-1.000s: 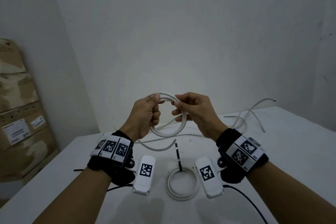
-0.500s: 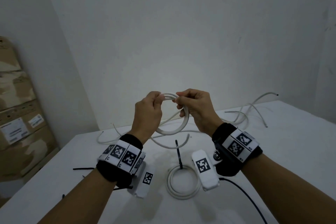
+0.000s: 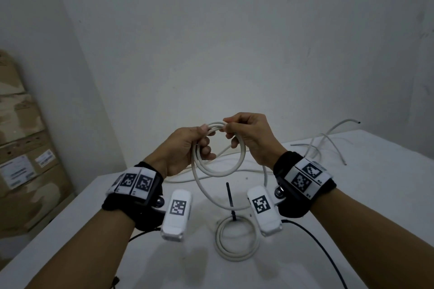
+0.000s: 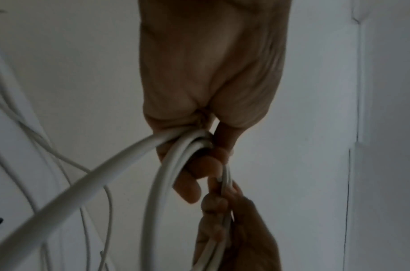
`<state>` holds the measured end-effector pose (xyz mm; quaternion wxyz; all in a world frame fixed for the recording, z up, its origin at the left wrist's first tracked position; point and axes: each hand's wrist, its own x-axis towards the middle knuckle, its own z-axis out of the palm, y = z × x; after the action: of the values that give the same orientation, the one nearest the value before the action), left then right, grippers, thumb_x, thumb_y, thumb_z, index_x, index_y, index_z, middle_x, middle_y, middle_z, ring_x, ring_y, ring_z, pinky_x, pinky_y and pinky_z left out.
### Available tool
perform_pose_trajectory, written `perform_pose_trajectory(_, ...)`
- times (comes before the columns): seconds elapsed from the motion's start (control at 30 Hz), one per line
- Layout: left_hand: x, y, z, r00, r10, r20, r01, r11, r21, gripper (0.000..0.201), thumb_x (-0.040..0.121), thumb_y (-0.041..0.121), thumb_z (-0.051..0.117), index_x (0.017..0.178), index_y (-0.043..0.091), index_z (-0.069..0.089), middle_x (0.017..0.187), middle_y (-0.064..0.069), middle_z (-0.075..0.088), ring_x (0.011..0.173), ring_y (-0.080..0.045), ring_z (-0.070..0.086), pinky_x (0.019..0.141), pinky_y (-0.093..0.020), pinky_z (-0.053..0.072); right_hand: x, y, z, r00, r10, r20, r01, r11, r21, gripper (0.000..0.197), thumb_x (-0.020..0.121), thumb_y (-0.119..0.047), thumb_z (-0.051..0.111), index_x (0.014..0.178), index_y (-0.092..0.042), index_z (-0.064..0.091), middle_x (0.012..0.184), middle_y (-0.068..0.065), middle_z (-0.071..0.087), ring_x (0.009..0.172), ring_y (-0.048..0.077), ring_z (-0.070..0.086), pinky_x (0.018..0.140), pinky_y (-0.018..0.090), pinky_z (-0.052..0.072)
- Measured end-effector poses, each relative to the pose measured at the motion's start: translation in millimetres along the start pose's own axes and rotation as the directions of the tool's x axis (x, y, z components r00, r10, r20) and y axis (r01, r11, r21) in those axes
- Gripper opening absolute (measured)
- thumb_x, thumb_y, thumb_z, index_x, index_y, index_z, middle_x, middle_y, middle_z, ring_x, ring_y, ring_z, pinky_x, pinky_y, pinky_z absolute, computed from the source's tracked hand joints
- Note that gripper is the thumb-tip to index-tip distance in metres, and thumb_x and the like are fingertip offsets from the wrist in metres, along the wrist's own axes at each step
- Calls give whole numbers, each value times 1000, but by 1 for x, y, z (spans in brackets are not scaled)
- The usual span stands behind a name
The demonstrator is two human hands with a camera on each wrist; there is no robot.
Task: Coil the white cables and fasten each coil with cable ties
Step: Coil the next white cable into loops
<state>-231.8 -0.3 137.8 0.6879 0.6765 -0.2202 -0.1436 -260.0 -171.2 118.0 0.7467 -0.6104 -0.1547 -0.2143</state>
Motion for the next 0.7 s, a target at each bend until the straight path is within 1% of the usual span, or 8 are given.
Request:
perform_pose_trajectory(0.1, -3, 6, -6, 990, -130, 61, 133, 990, -52, 33, 100, 25, 41, 100, 0, 63, 57, 3, 39, 47, -8, 39, 48, -23, 45, 2, 2, 0, 999, 9, 46, -9, 1000, -5, 9, 80, 12, 61, 80, 4, 65, 69, 15, 59, 54, 15, 57, 43, 24, 46)
perform_pose_trajectory(0.23, -3, 8, -5, 990, -134, -39, 135, 990, 44, 31, 102, 26, 39, 86, 8, 58, 55, 6, 33, 45, -7, 29, 42, -19, 33, 4, 4, 0, 994, 32, 108, -29, 999, -27, 8, 82, 6, 64, 90, 4, 66, 74, 13, 64, 58, 17, 61, 49, 26, 51)
perform_pose_trajectory(0.37, 2, 7, -6, 982, -10, -187, 20, 998, 53, 30, 103, 26, 37, 80, 13, 51, 49, 8, 31, 40, -6, 27, 38, -19, 32, 1, 8, 2, 996, -64, 59, 84, 884, -459, 38, 81, -24, 72, 116, -20, 58, 99, -1, 63, 84, 12, 60, 74, 25, 52)
perform_pose_trajectory(0.47, 8, 15, -15, 952, 68, -300, -87, 995, -51, 32, 104, 26, 34, 78, 14, 47, 43, 9, 31, 35, -5, 28, 37, -17, 31, -20, 5, 12, 958, -230, -173, 117, 860, -496, 12, 83, -25, 69, 85, -19, 59, 72, -5, 60, 63, 10, 55, 57, 22, 44)
perform_pose_trajectory(0.5, 10, 18, -19, 940, 82, -331, -117, 989, -87, 32, 104, 26, 34, 77, 14, 47, 42, 10, 32, 35, -5, 29, 37, -17, 31, -30, 6, 15, 975, -154, -158, 71, 897, -436, 16, 85, -24, 67, 74, -17, 59, 60, -2, 60, 51, 12, 53, 47, 23, 41)
perform_pose_trajectory(0.57, 12, 24, -23, 923, 110, -369, -177, 972, -153, 34, 104, 27, 33, 76, 15, 47, 41, 9, 32, 35, -5, 30, 38, -17, 32, -53, 8, 26, 983, 160, 93, -119, 930, -348, 30, 93, -31, 58, 72, -10, 62, 53, 6, 61, 39, 15, 52, 36, 20, 36)
perform_pose_trajectory(0.63, 12, 27, -23, 918, 132, -374, -224, 951, -214, 35, 104, 28, 33, 75, 15, 47, 42, 9, 33, 35, -5, 31, 39, -17, 33, -67, 17, 37, 891, 382, 245, -307, 905, -295, 39, 97, -39, 47, 89, -3, 62, 67, 13, 66, 48, 21, 60, 38, 22, 44)
perform_pose_trajectory(0.7, 11, 27, -20, 921, 148, -362, -251, 933, -258, 37, 104, 29, 33, 75, 14, 48, 43, 8, 33, 36, -5, 31, 39, -18, 33, -67, 29, 46, 874, 453, 176, -441, 891, -106, 39, 99, -39, 43, 103, -3, 55, 82, 15, 67, 63, 23, 66, 47, 27, 52)
